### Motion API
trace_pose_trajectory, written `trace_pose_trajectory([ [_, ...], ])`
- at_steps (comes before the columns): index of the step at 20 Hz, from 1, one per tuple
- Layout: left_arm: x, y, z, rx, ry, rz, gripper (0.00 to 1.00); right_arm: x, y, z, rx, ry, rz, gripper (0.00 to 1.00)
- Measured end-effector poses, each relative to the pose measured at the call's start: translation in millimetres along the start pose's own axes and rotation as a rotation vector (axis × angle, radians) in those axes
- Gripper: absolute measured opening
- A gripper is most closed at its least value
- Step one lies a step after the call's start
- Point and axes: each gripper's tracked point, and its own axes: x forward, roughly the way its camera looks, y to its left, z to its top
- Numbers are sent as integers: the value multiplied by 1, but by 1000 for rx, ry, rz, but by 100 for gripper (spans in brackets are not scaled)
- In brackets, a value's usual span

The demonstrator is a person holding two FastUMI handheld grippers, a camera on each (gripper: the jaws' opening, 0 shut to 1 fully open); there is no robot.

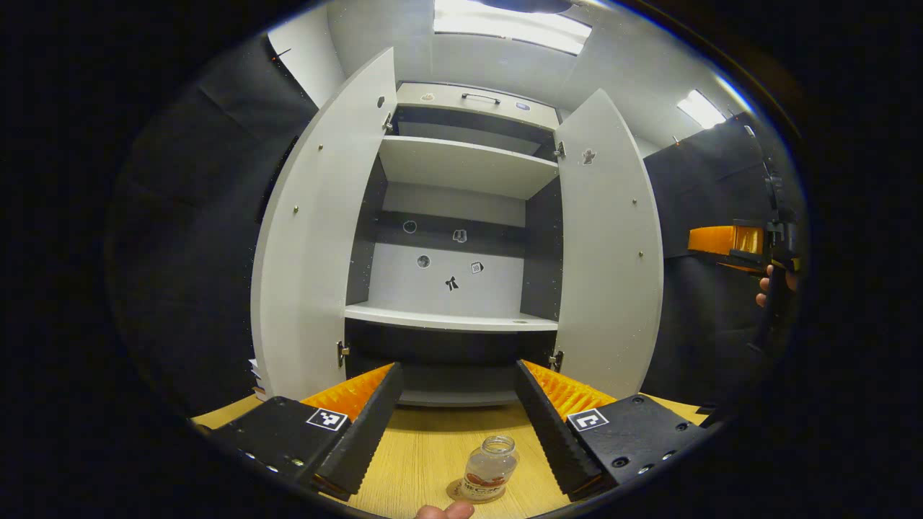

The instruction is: Grasp the bottle in the cabinet with the left hand and place it on the coaster, then close the right door with the right hand and the left door with the left hand.

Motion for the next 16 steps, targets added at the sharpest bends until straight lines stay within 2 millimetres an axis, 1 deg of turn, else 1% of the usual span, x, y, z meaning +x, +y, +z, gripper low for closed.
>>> trace_pose_trajectory([
  [1, 3, -2, 1, -2, 11, -8, 99, 3, -5, 5, 6, -13, -11, 83],
  [2, 7, -6, 1, -16, 24, -26, 95, 6, -10, 11, 14, -29, -27, 83],
  [3, 11, -10, 3, -39, 30, -47, 95, 10, -16, 20, 21, -57, -40, 83],
  [4, 15, -13, 8, -62, 22, -59, 99, 16, -21, 29, 20, -83, -49, 83],
  [5, 17, -14, 12, -75, 11, -63, 95, 23, -27, 37, 11, -98, -61, 83],
  [6, 18, -15, 14, -79, 5, -62, 95, 32, -34, 44, -3, -106, -63, 83],
  [7, 19, -15, 14, -75, 5, -61, 99, 42, -39, 49, -17, -103, -64, 83],
  [8, 19, -16, 14, -68, 5, -62, 99, 52, -47, 53, -19, -85, -75, 83],
  [9, 18, -17, 15, -59, 0, -63, 95, 61, -54, 56, -17, -66, -77, 83],
  [11, 16, -17, 18, -45, -15, -60, 95, 81, -60, 63, -18, -43, -71, 83],
  [13, 17, -14, 15, -39, -13, -59, 95, 100, -58, 71, -21, -52, -36, 83],
  [14, 18, -10, 15, -38, -8, -52, 95, 109, -58, 72, -29, -43, -29, 83],
  [15, 17, -7, 14, -42, -10, -42, 99, 117, -62, 70, -41, -30, -33, 83],
  [16, 17, -4, 15, -48, -12, -32, 95, 125, -64, 70, -60, -28, -32, 83],
])
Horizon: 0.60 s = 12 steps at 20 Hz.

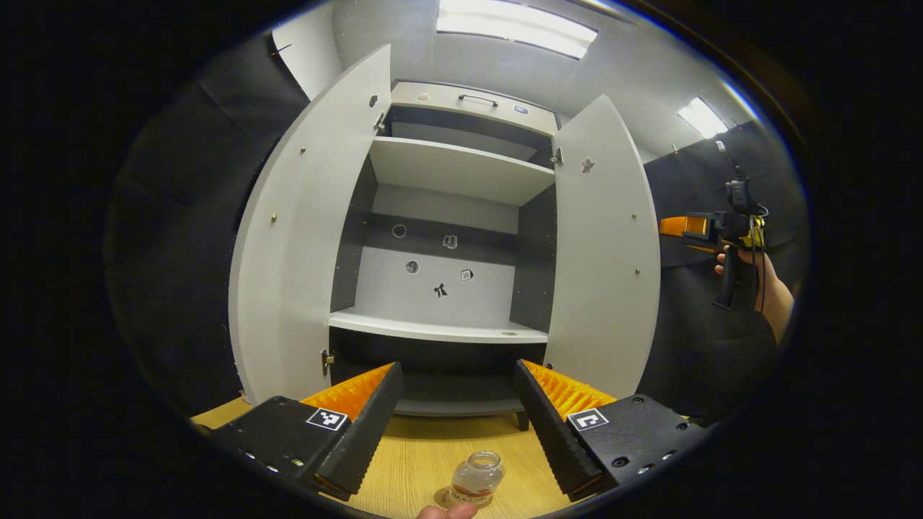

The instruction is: Grasp the bottle in the cabinet with the left hand and place it on the coaster, then close the right door with the right hand and the left door with the left hand.

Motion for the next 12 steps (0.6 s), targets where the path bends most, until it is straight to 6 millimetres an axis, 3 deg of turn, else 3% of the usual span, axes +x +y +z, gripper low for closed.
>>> trace_pose_trajectory([
  [4, -4, 13, -5, 19, -9, 31, 95, 20, 0, -8, -41, 35, 10, 83],
  [5, -5, 18, -9, 40, -6, 41, 99, 22, 0, -8, -38, 38, 7, 83],
  [6, -6, 22, -11, 59, -1, 49, 95, 22, 2, -8, -30, 46, 13, 82],
  [7, -8, 24, -12, 71, 1, 55, 99, 22, 7, -7, -26, 48, 21, 82],
  [8, -10, 24, -13, 72, 0, 57, 95, 21, 10, -9, -41, 60, 25, 82],
  [12, -11, 20, -12, 50, -23, 48, 95, 13, 16, 4, -164, 2, -30, 81],
])
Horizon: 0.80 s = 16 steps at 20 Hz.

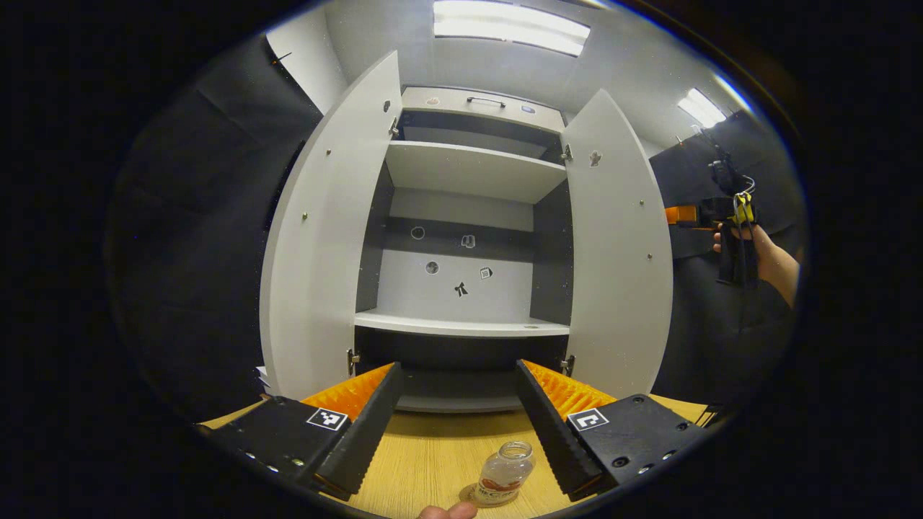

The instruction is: Grasp the bottle in the cabinet with the left hand and place it on the coaster, then close the right door with the right hand and the left door with the left hand.

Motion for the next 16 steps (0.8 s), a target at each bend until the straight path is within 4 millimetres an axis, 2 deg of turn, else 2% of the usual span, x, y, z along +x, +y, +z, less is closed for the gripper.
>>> trace_pose_trajectory([
  [1, 1, 2, 0, 4, -4, 6, 99, -3, 8, 2, -28, -12, -1, 81],
  [2, 1, 5, -1, 5, -1, 14, 95, -4, 17, 3, -45, -11, 7, 81],
  [3, 1, 6, -2, 1, 4, 15, 99, -6, 28, 3, -39, -6, 30, 81],
  [4, 0, 6, -3, -3, 10, 14, 94, -7, 41, 4, -14, 0, 67, 81],
  [7, -7, 11, -1, 13, 9, 32, 95, -6, 80, 1, 58, 23, 158, 81],
  [8, -10, 14, -1, 23, 8, 41, 99, -5, 91, 1, 69, 17, 177, 81],
  [9, -12, 17, -1, 29, 7, 49, 95, -3, 101, 1, 88, 1, 189, 81],
  [12, -18, 21, 0, 36, 6, 62, 95, 3, 134, -1, 112, -34, 235, 81],
  [13, -21, 22, 0, 38, 9, 67, 95, 7, 143, -1, 100, -40, 253, 81],
  [14, -23, 24, 1, 41, 8, 74, 99, 8, 149, 1, 96, -45, 264, 82],
  [15, -24, 28, 3, 42, 5, 86, 95, 9, 152, 5, 98, -53, 271, 84],
  [16, -26, 33, 4, 42, 1, 101, 95, 7, 153, 11, 103, -67, 274, 85],
])
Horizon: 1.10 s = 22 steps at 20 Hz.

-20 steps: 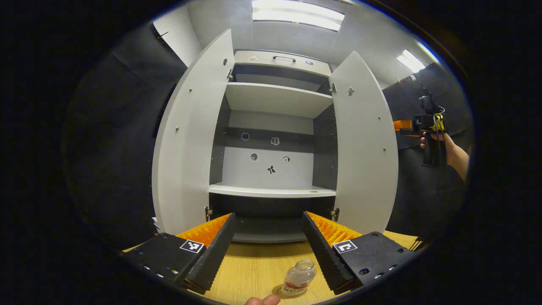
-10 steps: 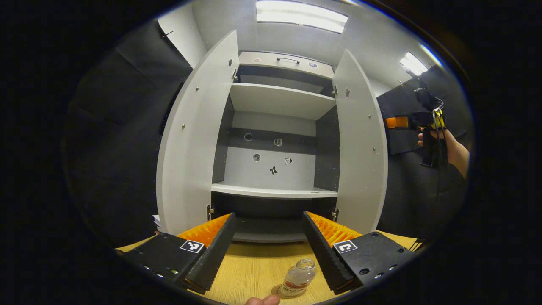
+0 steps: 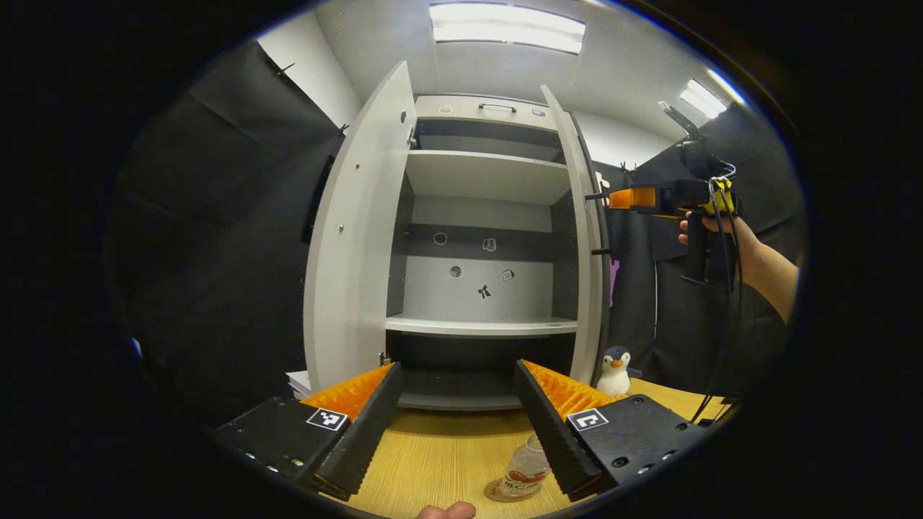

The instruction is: Grasp the bottle in the cabinet with the left hand and place it on the coaster, then close the right door with the right hand and the left door with the left hand.

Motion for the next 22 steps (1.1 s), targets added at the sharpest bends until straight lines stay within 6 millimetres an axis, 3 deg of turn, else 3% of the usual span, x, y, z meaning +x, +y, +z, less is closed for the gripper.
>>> trace_pose_trajectory([
  [2, -3, 5, 1, -10, -4, 21, 99, -4, 8, 11, -1, -25, 16, 85],
  [4, -5, 7, 2, -18, -1, 30, 95, -14, 10, 16, -18, -28, 17, 84],
  [7, -7, 9, 8, -30, -9, 32, 99, -33, 15, 25, -24, -52, 26, 84],
  [9, -6, 9, 15, -36, -22, 22, 95, -49, 17, 22, -18, -45, 29, 85],
  [10, -6, 10, 19, -34, -27, 24, 99, -57, 18, 18, -8, -38, 29, 85],
  [13, 5, 12, 26, -37, -56, 23, 99, -82, 17, -3, 19, -15, 8, 85],
  [14, 7, 11, 29, -38, -61, 21, 95, -91, 16, -13, 20, 0, -6, 85],
  [16, 8, 10, 33, -43, -66, 21, 99, -106, 16, -37, 20, 47, -26, 84],
  [19, 9, 7, 41, -71, -91, 18, 95, -127, 27, -68, 44, 96, -5, 85],
  [22, 10, 5, 44, -65, -86, 3, 99, -148, 33, -104, 61, 173, 4, 84],
])
